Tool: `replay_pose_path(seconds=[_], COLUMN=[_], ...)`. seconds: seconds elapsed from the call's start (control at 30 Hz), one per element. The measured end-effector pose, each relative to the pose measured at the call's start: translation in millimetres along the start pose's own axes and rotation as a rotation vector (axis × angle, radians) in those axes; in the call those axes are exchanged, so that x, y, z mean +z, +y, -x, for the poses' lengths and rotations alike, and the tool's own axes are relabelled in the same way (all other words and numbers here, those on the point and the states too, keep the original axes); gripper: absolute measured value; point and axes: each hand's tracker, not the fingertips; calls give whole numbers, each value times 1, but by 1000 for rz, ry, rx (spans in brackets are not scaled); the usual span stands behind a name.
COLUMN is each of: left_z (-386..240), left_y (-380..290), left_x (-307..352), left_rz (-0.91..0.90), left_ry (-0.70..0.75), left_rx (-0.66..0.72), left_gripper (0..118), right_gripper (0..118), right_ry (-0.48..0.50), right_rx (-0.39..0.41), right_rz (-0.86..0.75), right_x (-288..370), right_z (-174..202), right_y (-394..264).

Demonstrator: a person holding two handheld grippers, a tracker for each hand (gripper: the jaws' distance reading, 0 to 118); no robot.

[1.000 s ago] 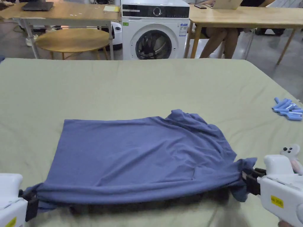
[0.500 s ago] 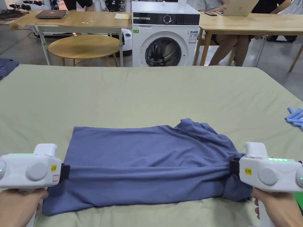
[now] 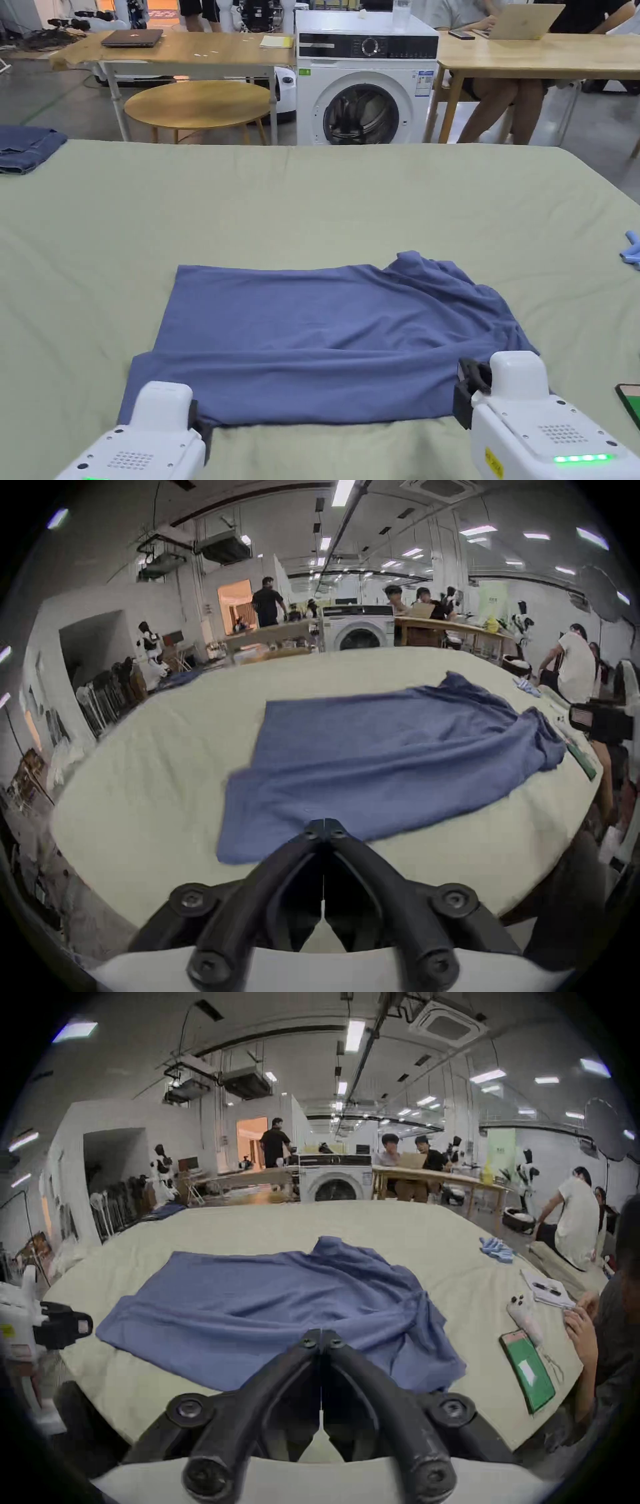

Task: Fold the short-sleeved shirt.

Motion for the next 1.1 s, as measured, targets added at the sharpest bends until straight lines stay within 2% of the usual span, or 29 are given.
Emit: replay_pose_path(seconds=[0.07,0.2,0.33,0.43,0.47,0.7,0.73,0.77,0.8,0.83,0.87,0.9,0.93,0.97,1.0,1.03,1.07,1.1], left_z=[7,42,85,97,93,80,78,77,76,74,69,64,61,60,59,58,57,59], left_y=[-7,-24,-27,-18,-14,12,13,13,10,6,5,9,13,17,19,23,26,30], left_x=[1,7,6,-8,-13,-65,-75,-86,-97,-101,-92,-86,-81,-77,-70,-67,-63,-60], left_rz=[70,115,121,129,121,154,182,251,295,299,254,240,241,218,212,208,192,179], left_ry=[-54,10,78,89,91,117,125,142,168,156,173,163,139,103,111,110,110,101], left_rx=[49,138,270,254,245,183,182,167,169,181,166,122,117,135,130,97,102,109], left_gripper=[0,0,2,98,108,105,96,64,48,48,34,11,1,1,1,1,1,1], right_gripper=[0,0,0,0,0,0,0,0,0,0,0,0,0,15,50,92,118,118], right_ry=[84,63,49,37,36,-23,-38,-60,-83,-99,-116,-140,-173,-196,-205,-186,-143,-152], right_rx=[-7,6,-32,-51,-62,-82,-82,-83,-86,-96,-106,-110,-107,-102,-109,-121,-156,-156], right_rz=[55,40,57,68,71,81,85,87,88,89,98,110,118,132,145,149,166,220], right_x=[-5,3,5,3,3,9,11,12,13,14,14,13,11,6,1,-5,-15,-26], right_z=[-1,5,-4,-11,-13,-43,-49,-57,-65,-72,-82,-91,-98,-108,-117,-126,-133,-138], right_y=[0,-7,-10,-10,-10,-8,-7,-7,-6,-6,-6,-6,-6,-7,-9,-10,-14,-17])
